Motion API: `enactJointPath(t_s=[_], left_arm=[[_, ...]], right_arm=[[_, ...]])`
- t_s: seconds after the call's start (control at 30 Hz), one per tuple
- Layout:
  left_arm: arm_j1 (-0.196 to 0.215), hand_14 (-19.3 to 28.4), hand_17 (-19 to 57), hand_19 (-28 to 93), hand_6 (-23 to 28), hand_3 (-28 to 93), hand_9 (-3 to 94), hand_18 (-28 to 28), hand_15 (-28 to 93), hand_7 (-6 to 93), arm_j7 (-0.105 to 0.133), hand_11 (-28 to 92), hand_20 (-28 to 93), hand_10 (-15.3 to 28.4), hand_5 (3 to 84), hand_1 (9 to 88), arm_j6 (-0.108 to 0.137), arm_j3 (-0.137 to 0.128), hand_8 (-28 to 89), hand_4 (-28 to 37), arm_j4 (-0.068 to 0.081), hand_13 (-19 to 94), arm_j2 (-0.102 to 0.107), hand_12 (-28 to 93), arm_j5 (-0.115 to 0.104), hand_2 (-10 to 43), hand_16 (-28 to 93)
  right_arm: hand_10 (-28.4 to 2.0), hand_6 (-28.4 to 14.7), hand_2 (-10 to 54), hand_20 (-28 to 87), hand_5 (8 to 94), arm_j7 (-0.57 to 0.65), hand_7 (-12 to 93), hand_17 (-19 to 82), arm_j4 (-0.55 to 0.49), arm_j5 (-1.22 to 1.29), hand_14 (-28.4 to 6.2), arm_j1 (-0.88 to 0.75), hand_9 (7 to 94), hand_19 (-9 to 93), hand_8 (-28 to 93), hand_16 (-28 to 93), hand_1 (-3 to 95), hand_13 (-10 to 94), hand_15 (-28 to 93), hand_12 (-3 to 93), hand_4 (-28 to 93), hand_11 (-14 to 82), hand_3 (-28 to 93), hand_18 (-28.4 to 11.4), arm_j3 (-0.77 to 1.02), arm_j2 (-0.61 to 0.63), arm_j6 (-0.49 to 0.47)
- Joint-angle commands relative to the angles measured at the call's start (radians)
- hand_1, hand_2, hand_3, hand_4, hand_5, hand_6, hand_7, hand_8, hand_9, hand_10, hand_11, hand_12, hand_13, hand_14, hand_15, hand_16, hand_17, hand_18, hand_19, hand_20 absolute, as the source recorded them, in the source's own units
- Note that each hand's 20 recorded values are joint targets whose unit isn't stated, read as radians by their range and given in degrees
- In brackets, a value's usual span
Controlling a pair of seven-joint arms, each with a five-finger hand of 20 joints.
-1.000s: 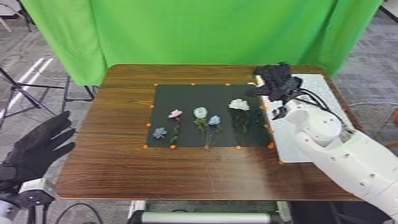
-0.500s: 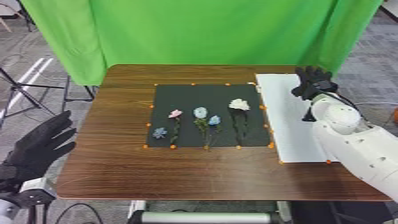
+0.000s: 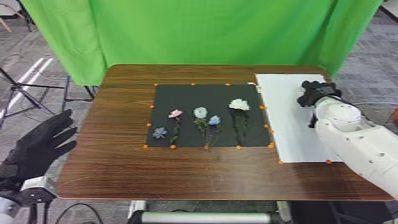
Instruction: Arrange flowers
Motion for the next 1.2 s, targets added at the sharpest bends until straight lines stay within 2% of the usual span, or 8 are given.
enactJointPath(t_s=[0.03,0.13,0.2,0.27,0.37,0.57,0.87,1.2], left_arm=[[0.007,11.0,-13.6,33,0.9,68,16.6,17.7,10,16.1,-0.006,8,10,8.6,21.5,23.3,-0.011,0.001,-8,-28.2,0.001,11,-0.003,22,-0.005,-1.8,10],[0.007,10.9,-13.6,33,0.9,69,16.6,17.7,10,16.0,-0.005,8,10,8.5,21.6,23.3,-0.010,0.003,-8,-28.2,0.001,12,-0.004,22,-0.005,-1.8,10],[0.007,10.9,-13.7,33,0.9,68,16.6,17.8,10,16.0,-0.003,8,10,8.5,21.6,23.3,-0.008,0.003,-8,-28.2,0.000,11,-0.004,22,-0.004,-1.8,10],[0.007,10.9,-13.6,33,0.9,68,16.6,17.8,10,16.1,-0.004,8,10,8.5,21.6,23.3,-0.008,0.002,-8,-28.2,-0.001,11,-0.005,22,-0.004,-1.8,10],[0.011,10.9,-13.7,33,0.9,68,16.6,17.8,10,16.1,-0.005,8,10,8.6,21.6,23.3,-0.006,-0.002,-8,-28.2,-0.003,12,-0.009,22,-0.004,-1.8,10],[0.014,11.0,-13.6,33,0.9,68,16.6,17.7,10,16.1,0.000,8,9,8.6,21.6,23.3,-0.007,-0.001,-8,-28.2,-0.006,12,-0.013,22,-0.003,-1.8,10],[0.016,11.0,-13.5,33,0.9,68,16.6,17.7,10,16.2,0.001,8,10,8.6,21.5,23.3,-0.004,-0.002,-8,-28.2,-0.007,11,-0.017,22,-0.002,-1.7,10],[0.013,11.0,-13.5,33,0.9,69,16.6,17.6,10,16.2,-0.005,8,10,8.6,21.5,23.2,-0.006,0.000,-9,-28.2,-0.008,11,-0.019,22,-0.002,-1.8,10]], right_arm=[[-7.9,-1.9,-8.4,22,32.4,-0.100,33,13,0.013,-0.018,-1.7,-0.003,43.9,53,-18,13,30.2,55,22,16.9,-28,19.0,92,-15.0,-0.011,0.001,0.053],[-6.6,1.4,-8.9,25,42.3,-0.123,36,18,0.007,-0.018,-0.4,-0.014,55.3,59,-20,17,34.2,67,25,17.6,-28,24.9,89,-13.4,-0.017,0.002,0.085],[-6.3,3.6,-9.4,29,49.7,-0.147,40,20,0.002,-0.019,0.7,-0.026,61.9,62,-20,27,37.2,72,27,19.7,-28,28.6,85,-12.9,-0.015,0.003,0.115],[-4.8,4.1,-9.4,34,56.4,-0.166,50,23,-0.011,-0.013,1.6,-0.046,74.2,66,-10,33,42.5,78,29,33.2,-28,20.2,80,-12.8,-0.012,0.009,0.158],[-4.0,4.8,-9.0,39,67.8,-0.194,52,27,-0.043,-0.019,0.9,-0.074,85.9,71,-4,33,47.6,86,36,42.1,-28,17.7,77,-13.9,0.014,0.009,0.145],[-2.6,4.4,-9.5,41,72.6,-0.202,50,31,-0.164,0.007,1.3,-0.181,90.0,73,-4,32,47.6,89,40,46.2,-28,16.2,81,-14.1,0.077,0.050,0.263],[-3.0,3.7,-9.5,43,73.0,-0.242,50,31,-0.452,-0.092,1.2,-0.404,90.7,73,-3,34,47.1,89,41,48.2,-28,15.5,83,-14.6,0.211,0.073,0.272],[-3.8,3.7,-9.5,43,72.1,-0.242,51,30,-0.522,-0.129,1.0,-0.511,90.0,73,-3,34,46.1,87,42,48.1,-28,16.0,84,-14.8,0.248,0.034,0.254]])
